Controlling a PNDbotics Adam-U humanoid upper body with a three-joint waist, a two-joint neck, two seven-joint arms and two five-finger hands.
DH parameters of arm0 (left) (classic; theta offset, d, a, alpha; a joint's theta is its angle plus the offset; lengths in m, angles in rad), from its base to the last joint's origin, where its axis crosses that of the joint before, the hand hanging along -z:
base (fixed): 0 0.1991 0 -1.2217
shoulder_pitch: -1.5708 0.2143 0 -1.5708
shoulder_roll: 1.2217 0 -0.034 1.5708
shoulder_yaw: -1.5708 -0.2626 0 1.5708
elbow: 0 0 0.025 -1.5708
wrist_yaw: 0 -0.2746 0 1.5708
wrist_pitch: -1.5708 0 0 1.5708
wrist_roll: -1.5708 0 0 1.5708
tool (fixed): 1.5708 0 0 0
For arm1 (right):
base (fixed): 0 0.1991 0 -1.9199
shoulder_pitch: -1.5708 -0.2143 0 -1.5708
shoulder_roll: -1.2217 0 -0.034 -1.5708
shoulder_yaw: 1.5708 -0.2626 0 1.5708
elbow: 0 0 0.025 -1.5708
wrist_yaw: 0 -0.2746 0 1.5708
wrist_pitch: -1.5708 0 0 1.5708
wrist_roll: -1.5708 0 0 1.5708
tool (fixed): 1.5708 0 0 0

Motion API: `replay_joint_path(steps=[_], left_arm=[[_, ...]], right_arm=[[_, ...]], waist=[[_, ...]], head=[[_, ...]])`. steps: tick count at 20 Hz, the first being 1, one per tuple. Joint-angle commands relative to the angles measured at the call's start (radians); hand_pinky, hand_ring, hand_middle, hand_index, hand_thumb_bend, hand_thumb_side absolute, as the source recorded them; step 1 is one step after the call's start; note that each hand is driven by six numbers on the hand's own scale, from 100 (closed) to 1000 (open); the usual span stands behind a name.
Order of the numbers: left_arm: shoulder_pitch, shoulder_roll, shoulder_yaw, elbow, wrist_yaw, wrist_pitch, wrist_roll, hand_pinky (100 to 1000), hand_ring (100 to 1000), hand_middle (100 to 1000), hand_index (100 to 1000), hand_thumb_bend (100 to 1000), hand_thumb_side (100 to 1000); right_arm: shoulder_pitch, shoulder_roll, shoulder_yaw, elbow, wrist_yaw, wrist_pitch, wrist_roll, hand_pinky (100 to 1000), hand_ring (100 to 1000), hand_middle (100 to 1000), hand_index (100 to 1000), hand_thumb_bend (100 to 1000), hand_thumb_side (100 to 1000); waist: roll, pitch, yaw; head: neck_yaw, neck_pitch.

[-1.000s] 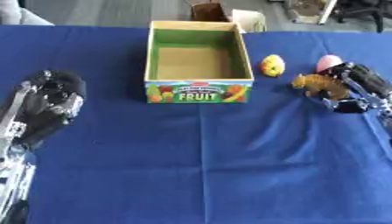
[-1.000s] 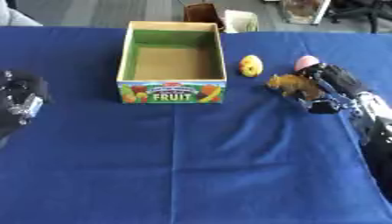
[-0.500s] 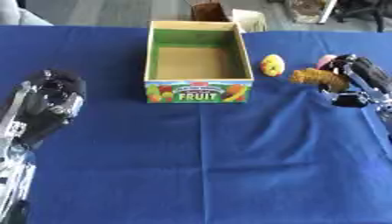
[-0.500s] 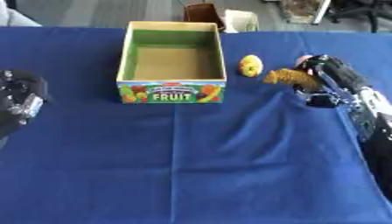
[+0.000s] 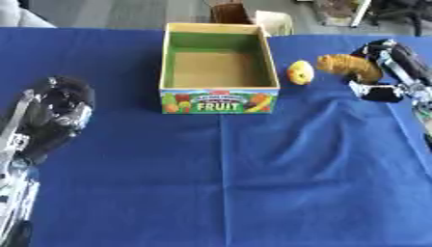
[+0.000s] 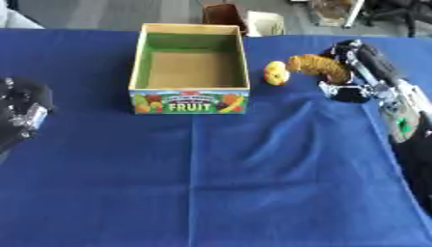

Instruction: Pick up objects on the table and place them in the box.

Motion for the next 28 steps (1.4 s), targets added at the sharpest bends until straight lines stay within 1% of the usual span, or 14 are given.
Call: replay_joint_path(steps=[1,5,8,12,16,19,21,23,26,28], left_arm=[[-0.010,0.012,-0.001,-0.019,0.002,0.000,-0.006,544,496,534,597,227,149],[-0.013,0.011,-0.004,-0.018,0.002,0.000,-0.010,544,496,533,597,227,149],[-0.020,0.010,-0.009,-0.019,0.004,-0.001,-0.015,544,496,533,597,227,149],[-0.034,0.006,-0.018,-0.022,0.008,-0.001,-0.023,544,496,533,597,227,147],[-0.051,0.002,-0.025,-0.025,0.012,-0.001,-0.032,545,495,532,597,228,146],[-0.060,0.000,-0.030,-0.027,0.015,0.000,-0.037,545,495,532,597,228,146],[-0.065,-0.002,-0.033,-0.028,0.017,0.000,-0.041,545,495,532,597,228,145],[-0.068,-0.002,-0.034,-0.029,0.018,0.000,-0.043,545,495,532,597,228,146],[-0.070,-0.004,-0.035,-0.029,0.019,0.001,-0.045,545,495,532,596,228,147],[-0.071,-0.007,-0.036,-0.028,0.019,0.001,-0.046,545,495,532,596,229,147]], right_arm=[[-0.055,0.003,0.007,-0.044,-0.070,0.003,0.075,404,243,207,375,100,100],[-0.103,0.045,0.014,-0.050,-0.099,0.004,0.137,406,247,211,382,100,100],[-0.136,0.082,0.013,-0.037,-0.090,0.006,0.159,407,248,211,384,100,100],[-0.162,0.121,0.004,-0.012,-0.063,0.025,0.167,403,245,206,381,100,100],[-0.181,0.149,-0.003,0.006,-0.030,0.045,0.165,410,252,209,388,100,100],[-0.194,0.169,-0.009,0.022,-0.003,0.054,0.159,419,261,214,397,100,100],[-0.198,0.182,-0.011,0.032,0.013,0.056,0.155,436,282,224,413,100,100],[-0.198,0.197,-0.009,0.042,0.028,0.055,0.158,472,320,246,437,100,100],[-0.192,0.223,0.000,0.053,0.059,0.040,0.180,528,378,271,458,100,100],[-0.184,0.242,0.006,0.062,0.085,0.029,0.198,550,418,300,486,100,100]], waist=[[0.000,-0.021,0.001],[-0.001,-0.020,0.016],[-0.001,-0.014,0.035],[0.001,-0.004,0.070],[0.001,0.008,0.109],[0.001,0.016,0.130],[0.001,0.019,0.139],[0.001,0.022,0.144],[0.002,0.025,0.147],[0.003,0.026,0.149]], head=[[-0.007,-0.007],[-0.014,-0.013],[-0.026,-0.021],[-0.053,-0.038],[-0.080,-0.052],[-0.099,-0.060],[-0.108,-0.063],[-0.115,-0.066],[-0.121,-0.068],[-0.124,-0.070]])
